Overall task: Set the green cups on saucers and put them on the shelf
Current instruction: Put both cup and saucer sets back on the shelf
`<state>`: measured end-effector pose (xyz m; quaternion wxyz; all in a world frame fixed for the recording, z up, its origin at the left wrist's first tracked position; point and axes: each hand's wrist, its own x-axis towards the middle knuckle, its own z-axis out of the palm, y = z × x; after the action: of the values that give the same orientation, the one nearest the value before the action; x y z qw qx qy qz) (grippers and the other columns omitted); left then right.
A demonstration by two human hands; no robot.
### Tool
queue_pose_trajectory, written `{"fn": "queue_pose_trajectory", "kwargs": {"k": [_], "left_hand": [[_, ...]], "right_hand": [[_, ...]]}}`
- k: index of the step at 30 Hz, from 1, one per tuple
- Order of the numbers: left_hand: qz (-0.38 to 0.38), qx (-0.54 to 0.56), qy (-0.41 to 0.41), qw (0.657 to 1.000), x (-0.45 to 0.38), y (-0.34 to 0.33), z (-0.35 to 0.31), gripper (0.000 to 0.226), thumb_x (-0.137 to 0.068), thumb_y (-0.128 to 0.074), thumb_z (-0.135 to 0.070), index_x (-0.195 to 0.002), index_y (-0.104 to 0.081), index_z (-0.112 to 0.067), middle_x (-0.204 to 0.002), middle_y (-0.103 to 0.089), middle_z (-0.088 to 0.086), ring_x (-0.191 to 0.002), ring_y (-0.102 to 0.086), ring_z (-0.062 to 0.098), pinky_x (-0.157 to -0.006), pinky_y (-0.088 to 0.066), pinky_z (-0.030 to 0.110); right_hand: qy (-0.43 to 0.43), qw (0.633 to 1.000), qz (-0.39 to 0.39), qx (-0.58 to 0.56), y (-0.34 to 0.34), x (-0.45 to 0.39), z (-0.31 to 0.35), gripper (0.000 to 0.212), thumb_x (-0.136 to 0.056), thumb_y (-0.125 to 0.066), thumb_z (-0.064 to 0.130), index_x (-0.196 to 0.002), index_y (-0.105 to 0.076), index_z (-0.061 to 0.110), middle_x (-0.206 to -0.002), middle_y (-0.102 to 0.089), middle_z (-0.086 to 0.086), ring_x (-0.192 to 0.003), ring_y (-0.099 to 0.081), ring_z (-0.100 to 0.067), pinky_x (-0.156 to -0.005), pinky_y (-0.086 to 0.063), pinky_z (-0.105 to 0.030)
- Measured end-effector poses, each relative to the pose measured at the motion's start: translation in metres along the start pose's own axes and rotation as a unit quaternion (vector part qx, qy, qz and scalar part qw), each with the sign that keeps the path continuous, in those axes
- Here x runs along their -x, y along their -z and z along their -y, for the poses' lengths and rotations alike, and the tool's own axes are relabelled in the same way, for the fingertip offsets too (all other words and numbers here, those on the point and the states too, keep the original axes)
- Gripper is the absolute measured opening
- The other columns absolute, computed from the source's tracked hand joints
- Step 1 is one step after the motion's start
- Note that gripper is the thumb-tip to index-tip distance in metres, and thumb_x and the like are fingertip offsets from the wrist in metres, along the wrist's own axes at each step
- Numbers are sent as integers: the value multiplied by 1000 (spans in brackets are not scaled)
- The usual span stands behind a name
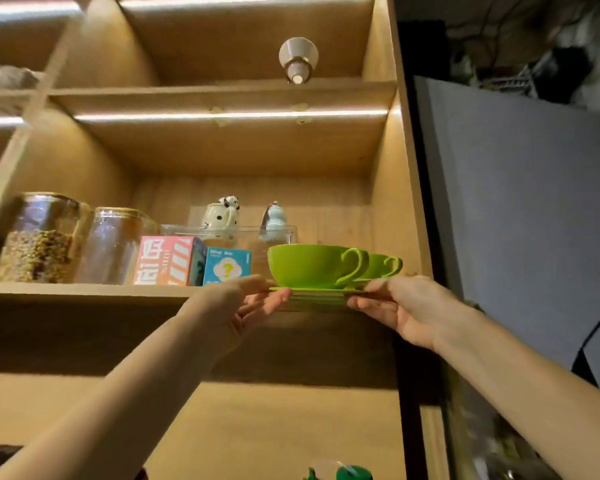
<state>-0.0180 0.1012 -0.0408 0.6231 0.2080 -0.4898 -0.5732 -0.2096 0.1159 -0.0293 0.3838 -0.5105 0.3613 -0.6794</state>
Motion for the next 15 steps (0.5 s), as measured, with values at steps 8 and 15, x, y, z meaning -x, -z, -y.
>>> {"fn": "queue_pose_trajectory", "kwargs": {"k": [8, 15], "left_hand": [[-27, -38, -33, 998, -50, -1, -28, 15, -84, -52, 6, -70, -54, 6, -36, -59, 19, -28, -58, 17, -32, -49, 21], [-47, -53, -7, 998, -89, 13, -13, 5, -84, -55, 2, -85, -50, 5, -36, -59, 17, -28, -58, 15, -28, -46, 20]], "right_hand": [[-2, 1000, -1, 1, -24, -58, 9, 11, -88, -47, -5, -83, -57, -7, -45, -65, -18, -36, -65, -20, -30, -45, -17], [11, 1000, -22, 19, -33, -90, -5, 15, -88, -46, -8, -75, -53, -6, -63, -62, -21, -34, -63, -20, -31, -48, -19]]}}
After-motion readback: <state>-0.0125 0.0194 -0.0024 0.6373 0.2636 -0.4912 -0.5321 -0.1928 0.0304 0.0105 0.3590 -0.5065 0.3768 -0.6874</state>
